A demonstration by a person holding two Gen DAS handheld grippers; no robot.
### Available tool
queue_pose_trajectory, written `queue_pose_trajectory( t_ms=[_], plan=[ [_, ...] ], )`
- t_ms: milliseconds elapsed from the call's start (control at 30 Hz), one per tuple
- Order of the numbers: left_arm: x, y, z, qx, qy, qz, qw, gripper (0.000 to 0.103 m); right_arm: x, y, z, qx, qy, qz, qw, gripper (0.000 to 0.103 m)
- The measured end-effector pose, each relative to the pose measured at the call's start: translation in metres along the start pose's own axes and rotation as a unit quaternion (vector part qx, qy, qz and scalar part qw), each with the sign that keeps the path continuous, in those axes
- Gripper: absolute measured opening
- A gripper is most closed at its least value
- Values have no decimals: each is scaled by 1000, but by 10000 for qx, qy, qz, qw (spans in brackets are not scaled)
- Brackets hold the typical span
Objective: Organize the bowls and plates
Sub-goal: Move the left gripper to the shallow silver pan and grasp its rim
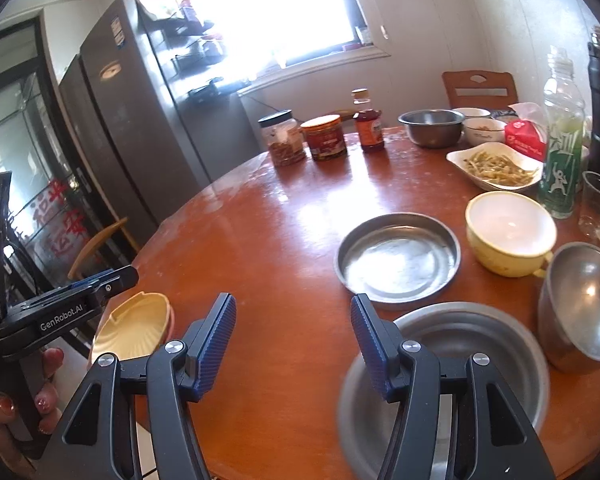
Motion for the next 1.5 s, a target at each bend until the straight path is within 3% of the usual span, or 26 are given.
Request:
queue_pose_trajectory(
  t_ms=[167, 600, 767, 1033, 1367, 1500],
  plan=[
    [35, -20, -13, -89, -190, 175, 9996, 34, 24, -2, -19, 20, -133, 105, 9999, 62],
    [92, -84, -31, -493, -463, 567, 9961, 34, 85, -36, -40, -462, -588, 709, 9947, 62],
    [97, -112, -32, -713, -464, 686, 9940, 34, 92, -58, -36, -863, -721, 894, 9896, 62],
    [103, -146, -33, -1011, -459, 885, 9899, 34, 108, -80, -38, -1043, -676, 1452, 9816, 61],
    [122, -165, -29, -1226, -653, 1078, 9844, 34, 121, -94, -36, -1268, -602, 1782, 9739, 59],
    [130, -173, -22, -1422, -701, 1206, 9799, 34, 123, -101, -33, -1453, -675, 1711, 9721, 50]
  ],
)
Point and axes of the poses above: each gripper's, at about its wrist camera, not at the fingertips, and y roughly against the way its jaws point, x to its right, z to its underside, the point moved 9 cm from there along -y, roughly the way its jaws point, and after that the axes turned 11 degrees about -y, right-handed, at the moved point
